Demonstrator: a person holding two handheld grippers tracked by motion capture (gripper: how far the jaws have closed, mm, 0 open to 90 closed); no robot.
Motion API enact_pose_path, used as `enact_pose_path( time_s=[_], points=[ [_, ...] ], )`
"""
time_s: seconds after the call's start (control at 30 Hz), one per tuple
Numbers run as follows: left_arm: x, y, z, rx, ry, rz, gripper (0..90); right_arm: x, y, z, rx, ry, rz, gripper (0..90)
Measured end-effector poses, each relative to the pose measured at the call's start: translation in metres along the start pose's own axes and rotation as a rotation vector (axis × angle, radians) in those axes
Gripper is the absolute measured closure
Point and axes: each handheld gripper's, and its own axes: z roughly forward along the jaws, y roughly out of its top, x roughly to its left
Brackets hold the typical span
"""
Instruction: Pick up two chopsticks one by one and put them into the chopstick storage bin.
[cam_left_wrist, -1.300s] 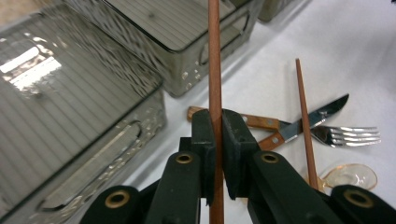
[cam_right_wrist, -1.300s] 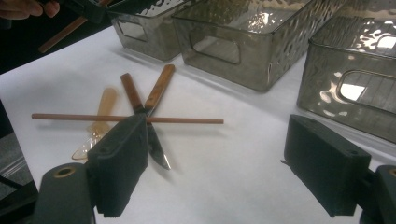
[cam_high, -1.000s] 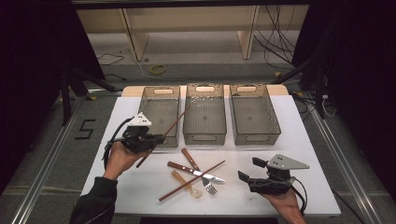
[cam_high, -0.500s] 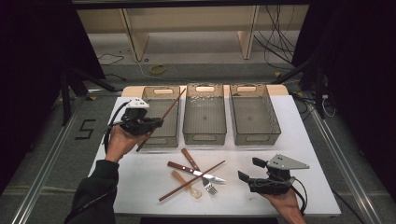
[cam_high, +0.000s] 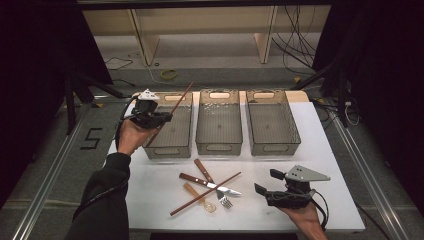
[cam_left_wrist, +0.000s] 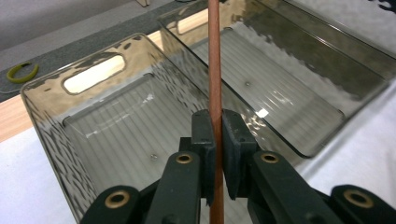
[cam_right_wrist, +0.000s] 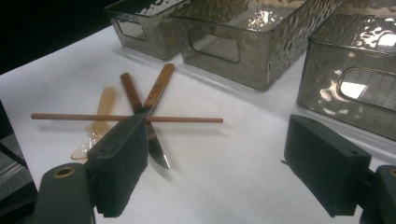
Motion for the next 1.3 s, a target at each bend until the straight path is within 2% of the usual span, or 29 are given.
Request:
enact_pose_path(
  time_s=[0.13,0.4,0.7,0.93,1.03,1.17,1.23,1.3],
  points=[
    [0.006,0.0,0.007,0.007,0.014,-0.004,84.2,0.0,0.0,0.0,-0.001,0.001,-0.002,22.6],
    [0.02,-0.004,0.025,0.016,0.04,-0.042,84.1,0.0,0.0,0.0,0.004,0.005,0.002,22.6],
    [0.023,-0.01,0.032,0.008,0.049,-0.062,84.0,0.0,0.0,0.001,0.005,0.009,-0.003,22.5],
    [0.025,-0.017,0.041,0.029,0.06,-0.073,83.6,0.0,0.0,0.0,0.005,0.01,0.001,22.6],
    [0.025,-0.02,0.045,0.05,0.072,-0.064,83.3,0.0,0.0,0.0,0.003,0.01,0.003,22.6],
    [0.026,-0.023,0.05,0.088,0.063,-0.079,82.4,0.0,0.0,0.0,0.002,0.009,0.005,22.6],
    [0.027,-0.024,0.051,0.092,0.07,-0.083,77.4,0.0,0.0,0.0,0.003,0.01,0.004,22.6],
    [0.028,-0.025,0.051,0.097,0.081,-0.1,66.6,0.0,0.0,0.0,0.004,0.01,0.002,22.6]
  ],
)
